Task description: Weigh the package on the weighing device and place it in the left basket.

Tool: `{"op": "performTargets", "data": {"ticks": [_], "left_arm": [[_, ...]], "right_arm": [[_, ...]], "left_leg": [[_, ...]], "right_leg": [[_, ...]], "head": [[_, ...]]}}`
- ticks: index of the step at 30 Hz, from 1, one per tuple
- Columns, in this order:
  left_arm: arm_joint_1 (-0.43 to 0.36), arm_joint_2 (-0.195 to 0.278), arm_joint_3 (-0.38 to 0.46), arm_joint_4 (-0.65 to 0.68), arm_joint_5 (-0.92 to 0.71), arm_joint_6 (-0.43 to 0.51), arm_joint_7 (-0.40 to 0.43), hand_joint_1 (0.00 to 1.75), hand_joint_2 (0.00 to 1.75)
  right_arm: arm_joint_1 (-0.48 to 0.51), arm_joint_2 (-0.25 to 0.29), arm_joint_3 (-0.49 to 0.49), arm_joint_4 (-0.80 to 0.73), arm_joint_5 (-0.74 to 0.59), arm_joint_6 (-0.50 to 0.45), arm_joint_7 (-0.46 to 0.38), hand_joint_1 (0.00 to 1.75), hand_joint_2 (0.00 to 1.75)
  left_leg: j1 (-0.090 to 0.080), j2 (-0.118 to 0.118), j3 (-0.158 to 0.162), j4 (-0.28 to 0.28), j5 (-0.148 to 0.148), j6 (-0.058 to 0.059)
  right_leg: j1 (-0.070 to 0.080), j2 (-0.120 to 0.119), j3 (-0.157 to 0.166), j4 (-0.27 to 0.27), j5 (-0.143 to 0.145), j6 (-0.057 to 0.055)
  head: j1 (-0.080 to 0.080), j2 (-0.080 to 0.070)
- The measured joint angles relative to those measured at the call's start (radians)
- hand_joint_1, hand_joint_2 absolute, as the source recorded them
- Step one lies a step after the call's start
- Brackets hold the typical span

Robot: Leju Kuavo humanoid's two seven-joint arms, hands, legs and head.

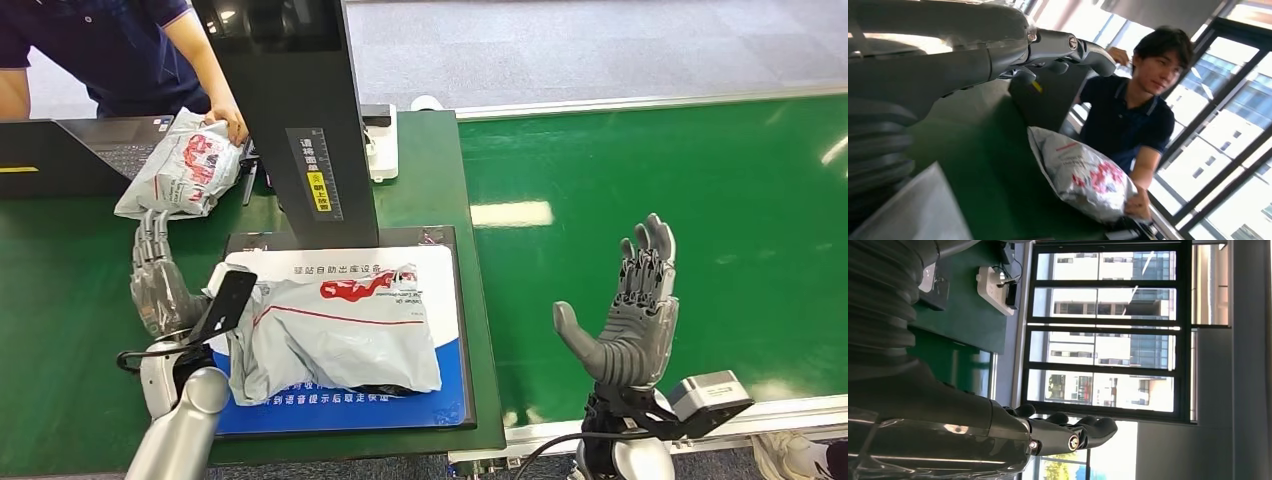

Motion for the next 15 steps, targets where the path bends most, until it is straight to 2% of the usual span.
{"op": "performTargets", "data": {"ticks": [3, 6, 11, 15], "left_arm": [[-0.024, 0.013, 0.073, 0.050, 0.048, 0.027, -0.030, 0.00, 1.75], [-0.049, 0.026, 0.168, 0.108, 0.152, 0.025, -0.099, 0.00, 1.75], [-0.088, 0.043, 0.318, 0.171, 0.526, -0.020, -0.268, 0.00, 1.75], [-0.108, 0.054, 0.398, 0.179, 0.672, -0.056, -0.358, 0.00, 1.75]], "right_arm": [[0.009, 0.000, 0.000, -0.003, -0.001, -0.007, -0.004, 0.00, 1.75], [0.012, -0.001, 0.000, -0.004, -0.006, -0.014, -0.006, 0.00, 1.75], [0.025, -0.002, 0.000, -0.003, -0.011, -0.023, -0.024, 0.00, 1.75], [0.026, -0.002, 0.001, 0.004, -0.017, -0.026, -0.035, 0.00, 1.75]], "left_leg": [[0.000, 0.000, 0.000, 0.000, 0.000, 0.000], [0.000, 0.001, 0.001, 0.000, 0.000, 0.000], [0.000, 0.001, 0.000, 0.000, 0.001, -0.001], [0.000, 0.000, 0.000, 0.000, 0.001, -0.001]], "right_leg": [[0.000, 0.000, 0.000, 0.000, 0.000, 0.000], [0.000, 0.000, 0.000, 0.000, 0.000, 0.000], [0.000, 0.000, 0.000, 0.000, 0.000, 0.000], [0.000, 0.000, 0.000, 0.000, 0.000, 0.000]], "head": [[0.000, 0.000], [0.000, 0.000], [0.000, 0.000], [0.000, 0.000]]}}
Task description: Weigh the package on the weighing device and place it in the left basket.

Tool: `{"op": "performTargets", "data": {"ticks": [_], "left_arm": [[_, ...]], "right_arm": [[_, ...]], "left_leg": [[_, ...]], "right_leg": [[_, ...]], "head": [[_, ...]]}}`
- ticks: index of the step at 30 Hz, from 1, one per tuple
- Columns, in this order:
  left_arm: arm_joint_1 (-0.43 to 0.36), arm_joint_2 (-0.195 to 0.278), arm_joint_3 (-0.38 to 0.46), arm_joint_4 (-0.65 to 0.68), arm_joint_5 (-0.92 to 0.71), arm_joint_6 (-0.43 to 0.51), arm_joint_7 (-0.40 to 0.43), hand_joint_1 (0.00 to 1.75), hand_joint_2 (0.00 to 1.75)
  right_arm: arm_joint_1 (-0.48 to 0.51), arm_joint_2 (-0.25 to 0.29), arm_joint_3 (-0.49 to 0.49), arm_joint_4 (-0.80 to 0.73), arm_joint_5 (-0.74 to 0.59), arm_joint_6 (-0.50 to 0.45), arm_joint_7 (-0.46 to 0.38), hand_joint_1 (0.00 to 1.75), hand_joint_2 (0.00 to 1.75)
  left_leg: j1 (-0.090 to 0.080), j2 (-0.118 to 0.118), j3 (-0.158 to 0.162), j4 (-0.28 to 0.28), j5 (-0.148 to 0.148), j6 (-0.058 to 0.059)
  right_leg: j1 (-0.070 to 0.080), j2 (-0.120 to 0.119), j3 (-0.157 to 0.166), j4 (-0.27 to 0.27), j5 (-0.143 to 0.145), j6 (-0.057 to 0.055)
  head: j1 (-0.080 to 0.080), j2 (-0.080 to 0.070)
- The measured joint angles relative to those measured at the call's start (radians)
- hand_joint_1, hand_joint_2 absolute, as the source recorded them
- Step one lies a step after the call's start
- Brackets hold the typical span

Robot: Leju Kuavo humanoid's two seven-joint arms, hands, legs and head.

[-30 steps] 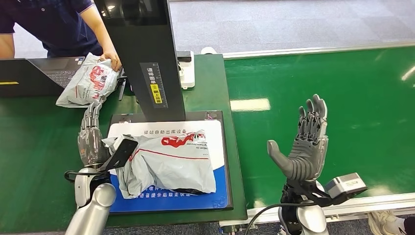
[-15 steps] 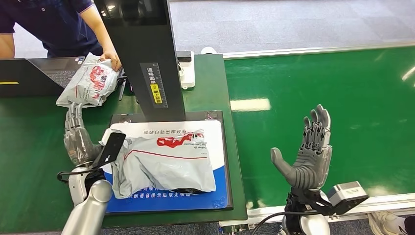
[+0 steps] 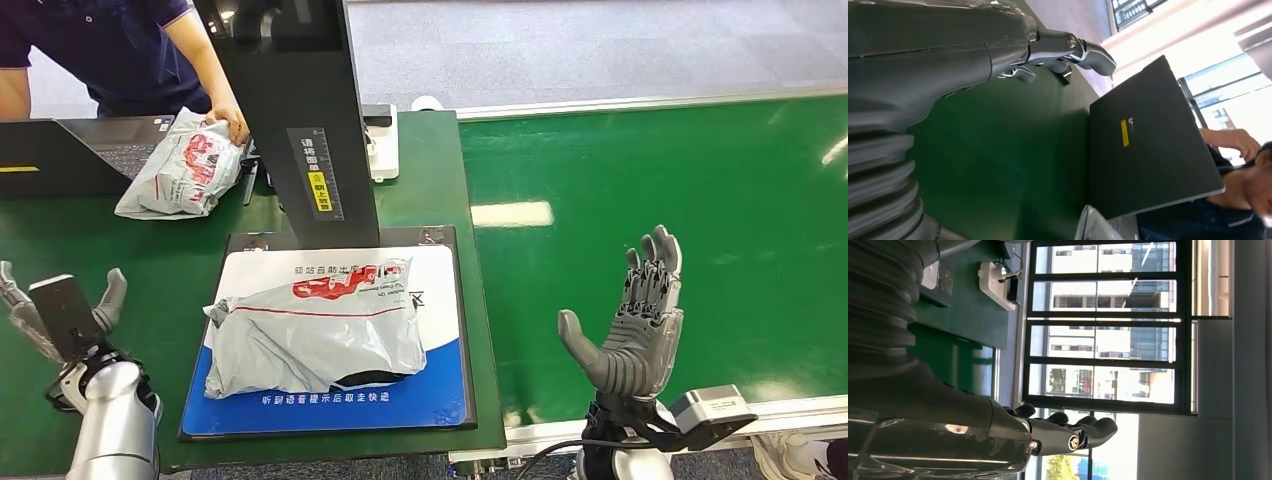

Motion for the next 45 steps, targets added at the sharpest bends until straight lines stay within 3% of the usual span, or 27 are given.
{"op": "performTargets", "data": {"ticks": [14, 19, 26, 37, 45], "left_arm": [[-0.010, 0.008, 0.049, -0.006, 0.146, -0.065, -0.042, 0.00, 1.75], [0.017, 0.008, 0.034, -0.084, 0.212, -0.102, -0.097, 0.00, 1.75], [0.105, -0.027, -0.084, -0.353, 0.201, -0.111, -0.073, 0.00, 1.75], [0.152, -0.038, -0.153, -0.491, 0.182, -0.136, -0.105, 0.00, 1.75], [0.260, -0.048, -0.351, -0.747, 0.090, -0.211, -0.042, 0.00, 1.75]], "right_arm": [[-0.015, 0.000, 0.007, 0.023, -0.004, -0.012, 0.001, 0.00, 1.75], [-0.021, -0.001, 0.009, 0.031, -0.002, -0.017, 0.002, 0.00, 1.75], [-0.017, -0.002, 0.009, 0.034, 0.001, -0.017, 0.000, 0.00, 1.75], [-0.014, -0.004, 0.009, 0.034, 0.003, -0.016, 0.000, 0.00, 1.75], [0.021, -0.005, -0.001, 0.028, 0.023, -0.012, -0.014, 0.00, 1.75]], "left_leg": [[0.000, 0.000, 0.000, 0.000, 0.000, 0.000], [0.000, 0.000, 0.000, 0.000, 0.000, 0.000], [-0.001, 0.000, 0.000, 0.000, -0.001, 0.001], [0.000, 0.000, 0.001, 0.000, 0.000, 0.000], [-0.001, 0.000, 0.001, 0.000, -0.001, 0.002]], "right_leg": [[0.000, 0.000, 0.000, 0.000, 0.000, 0.000], [0.000, 0.000, 0.000, 0.000, 0.000, 0.000], [0.000, 0.000, 0.000, 0.000, 0.000, 0.000], [0.000, 0.000, 0.001, 0.000, 0.000, 0.000], [-0.001, 0.000, 0.001, -0.001, 0.000, 0.000]], "head": [[0.000, 0.000], [0.000, 0.000], [0.000, 0.000], [0.000, 0.000], [0.000, 0.000]]}}
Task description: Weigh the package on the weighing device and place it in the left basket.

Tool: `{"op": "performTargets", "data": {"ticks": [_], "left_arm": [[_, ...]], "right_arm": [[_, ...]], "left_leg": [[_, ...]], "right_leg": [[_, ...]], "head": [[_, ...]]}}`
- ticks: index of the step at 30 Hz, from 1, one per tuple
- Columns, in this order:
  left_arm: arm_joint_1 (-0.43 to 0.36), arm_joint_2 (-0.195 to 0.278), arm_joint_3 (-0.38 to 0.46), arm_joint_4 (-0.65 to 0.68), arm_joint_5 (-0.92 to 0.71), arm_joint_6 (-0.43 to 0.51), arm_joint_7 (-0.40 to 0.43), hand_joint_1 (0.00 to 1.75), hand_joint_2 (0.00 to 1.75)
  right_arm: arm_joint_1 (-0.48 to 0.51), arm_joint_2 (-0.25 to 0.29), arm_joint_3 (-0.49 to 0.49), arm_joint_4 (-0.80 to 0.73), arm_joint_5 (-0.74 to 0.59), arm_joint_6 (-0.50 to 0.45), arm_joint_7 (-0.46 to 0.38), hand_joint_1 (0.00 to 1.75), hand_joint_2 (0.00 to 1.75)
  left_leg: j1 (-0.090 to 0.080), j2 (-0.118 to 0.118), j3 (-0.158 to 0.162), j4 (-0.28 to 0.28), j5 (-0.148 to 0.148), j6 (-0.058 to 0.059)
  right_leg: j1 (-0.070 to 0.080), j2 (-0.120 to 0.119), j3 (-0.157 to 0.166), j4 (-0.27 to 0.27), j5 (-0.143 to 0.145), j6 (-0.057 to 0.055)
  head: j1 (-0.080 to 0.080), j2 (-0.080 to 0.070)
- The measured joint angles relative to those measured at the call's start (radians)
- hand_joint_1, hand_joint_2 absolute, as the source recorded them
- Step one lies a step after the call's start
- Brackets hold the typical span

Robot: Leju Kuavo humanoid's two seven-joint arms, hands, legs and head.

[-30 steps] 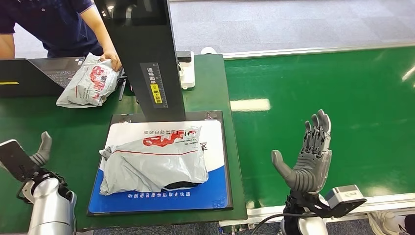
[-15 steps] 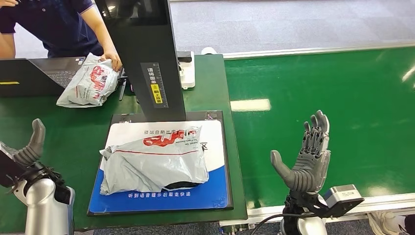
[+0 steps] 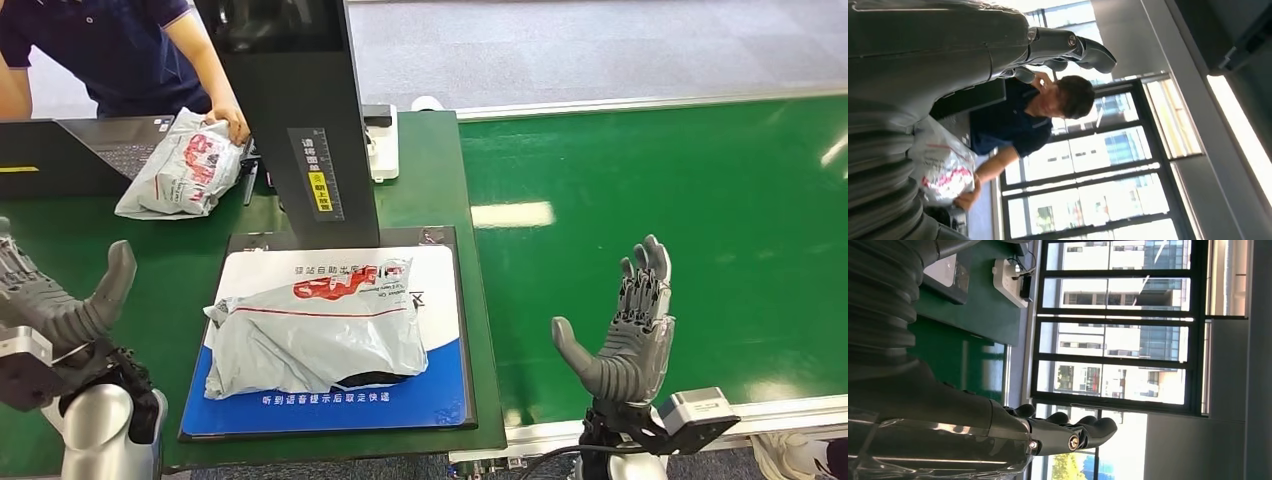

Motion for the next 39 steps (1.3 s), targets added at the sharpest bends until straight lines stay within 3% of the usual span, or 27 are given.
{"op": "performTargets", "data": {"ticks": [2, 6, 13, 18, 25, 34, 39], "left_arm": [[0.015, 0.009, -0.039, -0.035, -0.040, -0.065, 0.059, 0.00, 1.75], [0.033, 0.061, -0.129, -0.051, -0.299, -0.293, 0.223, 0.00, 1.75], [0.039, 0.179, -0.253, -0.015, -0.500, -0.538, 0.321, 0.00, 1.75], [0.044, 0.259, -0.313, 0.002, -0.552, -0.586, 0.330, 0.00, 1.75], [0.013, 0.323, -0.369, 0.020, -0.592, -0.640, 0.350, 0.00, 1.75], [-0.053, 0.364, -0.472, 0.086, -0.662, -0.705, 0.419, 0.00, 1.75], [-0.091, 0.364, -0.535, 0.207, -0.718, -0.690, 0.458, 0.00, 1.75]], "right_arm": [[0.011, 0.000, -0.006, -0.007, 0.004, 0.004, -0.003, 0.00, 1.75], [0.018, 0.000, -0.022, -0.013, 0.011, 0.051, 0.006, 0.00, 1.75], [0.011, 0.001, -0.051, -0.014, 0.030, 0.113, 0.038, 0.00, 1.75], [0.020, 0.006, -0.064, -0.021, 0.038, 0.126, 0.036, 0.00, 1.75], [0.025, 0.018, -0.074, -0.026, 0.049, 0.126, 0.035, 0.00, 1.75], [0.036, 0.024, -0.088, -0.038, 0.051, 0.143, 0.037, 0.00, 1.75], [0.034, 0.024, -0.088, -0.035, 0.046, 0.154, 0.036, 0.00, 1.75]], "left_leg": [[0.000, 0.000, 0.000, 0.000, 0.000, 0.000], [0.000, 0.000, 0.000, 0.000, 0.000, 0.000], [0.000, 0.001, 0.001, 0.000, 0.001, -0.001], [0.001, 0.001, 0.001, 0.000, 0.001, -0.001], [0.000, 0.000, 0.001, 0.000, 0.001, -0.001], [0.000, 0.000, 0.001, 0.000, 0.001, -0.001], [0.000, 0.000, 0.001, 0.000, 0.001, -0.001]], "right_leg": [[0.000, 0.000, 0.000, 0.000, 0.000, 0.000], [0.000, 0.000, 0.000, 0.000, 0.000, 0.000], [0.000, 0.000, 0.000, 0.000, 0.000, -0.001], [0.001, 0.000, 0.000, 0.000, 0.000, -0.001], [0.000, 0.000, 0.000, 0.000, 0.000, 0.000], [0.000, 0.000, 0.000, 0.000, 0.000, -0.001], [0.000, 0.000, 0.000, 0.000, 0.000, -0.001]], "head": [[0.000, 0.000], [0.000, 0.000], [0.000, 0.000], [0.000, 0.000], [0.000, 0.000], [0.000, 0.000], [0.000, 0.000]]}}
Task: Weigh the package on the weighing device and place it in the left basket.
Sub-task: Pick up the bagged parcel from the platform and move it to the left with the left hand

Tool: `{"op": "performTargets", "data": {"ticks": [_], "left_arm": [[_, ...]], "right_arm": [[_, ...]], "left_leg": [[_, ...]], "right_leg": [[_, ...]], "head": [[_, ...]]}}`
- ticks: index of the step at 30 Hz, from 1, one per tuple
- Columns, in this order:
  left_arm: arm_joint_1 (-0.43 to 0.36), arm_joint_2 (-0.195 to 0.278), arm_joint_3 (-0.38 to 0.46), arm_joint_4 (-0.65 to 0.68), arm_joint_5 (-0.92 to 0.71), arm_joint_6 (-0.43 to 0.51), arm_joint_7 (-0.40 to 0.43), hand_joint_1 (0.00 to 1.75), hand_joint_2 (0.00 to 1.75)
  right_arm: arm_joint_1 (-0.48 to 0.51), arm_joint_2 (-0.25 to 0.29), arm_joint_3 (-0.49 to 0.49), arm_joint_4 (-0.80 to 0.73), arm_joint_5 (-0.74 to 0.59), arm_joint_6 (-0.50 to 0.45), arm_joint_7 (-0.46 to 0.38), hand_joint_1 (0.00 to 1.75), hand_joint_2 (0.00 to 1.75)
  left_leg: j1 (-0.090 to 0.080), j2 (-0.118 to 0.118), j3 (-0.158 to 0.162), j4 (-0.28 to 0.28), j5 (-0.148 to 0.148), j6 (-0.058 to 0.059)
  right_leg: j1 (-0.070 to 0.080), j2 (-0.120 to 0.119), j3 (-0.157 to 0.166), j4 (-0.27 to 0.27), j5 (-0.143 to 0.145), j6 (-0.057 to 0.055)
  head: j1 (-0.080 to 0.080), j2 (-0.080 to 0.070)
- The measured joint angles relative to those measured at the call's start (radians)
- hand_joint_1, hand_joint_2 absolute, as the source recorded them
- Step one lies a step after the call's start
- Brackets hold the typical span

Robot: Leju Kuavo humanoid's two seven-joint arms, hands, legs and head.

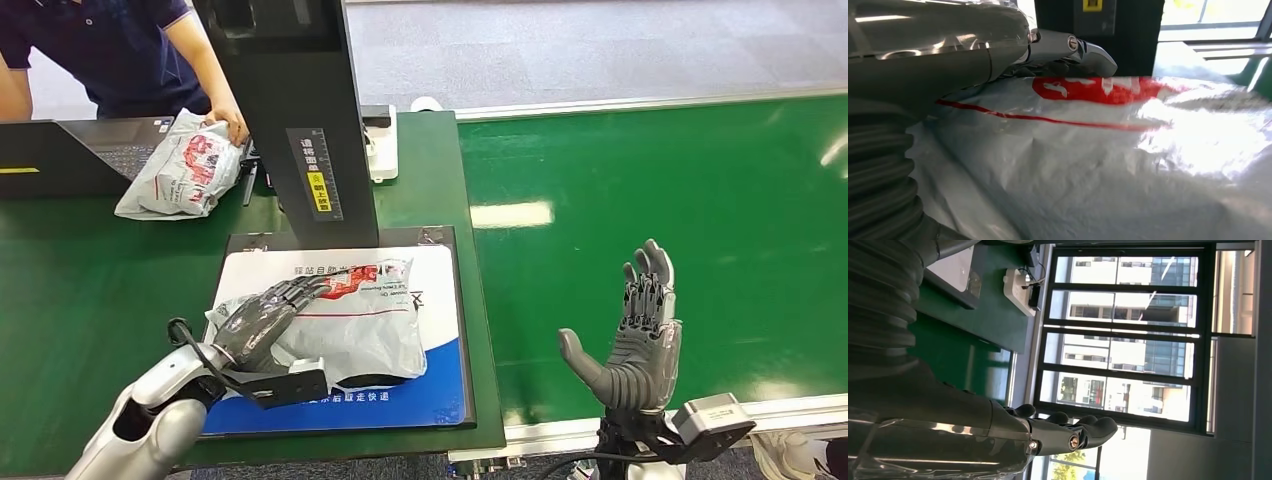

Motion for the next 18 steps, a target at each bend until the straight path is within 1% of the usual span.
{"op": "performTargets", "data": {"ticks": [2, 7, 11, 15, 18], "left_arm": [[-0.028, -0.007, -0.023, 0.071, -0.021, 0.027, 0.007, 0.00, 1.75], [-0.132, -0.050, -0.056, 0.252, -0.042, 0.091, -0.005, 0.00, 1.75], [-0.193, -0.073, -0.072, 0.346, -0.048, 0.112, -0.008, 0.00, 1.75], [-0.220, -0.087, -0.075, 0.393, -0.049, 0.118, -0.010, 1.75, 1.75], [-0.234, -0.093, -0.078, 0.421, -0.047, 0.133, -0.025, 1.75, 1.75]], "right_arm": [[-0.006, 0.000, 0.000, 0.004, 0.000, 0.004, 0.000, 0.00, 1.75], [-0.033, 0.006, 0.006, 0.016, 0.002, -0.002, 0.006, 0.00, 1.75], [-0.040, 0.007, 0.007, 0.021, 0.003, -0.012, 0.010, 0.00, 1.75], [-0.042, 0.007, 0.007, 0.025, 0.003, -0.013, 0.010, 0.00, 1.75], [-0.046, 0.007, 0.007, 0.031, 0.001, -0.016, 0.010, 0.00, 1.75]], "left_leg": [[0.000, 0.000, 0.000, 0.000, 0.000, 0.000], [0.000, -0.002, 0.003, 0.000, 0.001, 0.001], [0.000, -0.002, 0.006, 0.000, 0.001, 0.001], [0.000, -0.002, 0.008, 0.000, 0.001, 0.001], [0.000, -0.002, 0.008, 0.000, 0.002, 0.000]], "right_leg": [[0.000, 0.000, 0.000, 0.000, 0.000, 0.000], [0.000, -0.002, 0.004, 0.000, 0.000, 0.000], [0.000, -0.002, 0.008, 0.000, 0.000, 0.000], [0.000, -0.002, 0.009, 0.000, 0.001, 0.001], [0.000, -0.002, 0.009, 0.000, 0.001, 0.001]], "head": [[0.000, 0.000], [0.000, 0.000], [0.000, 0.000], [0.000, 0.000], [0.000, 0.000]]}}
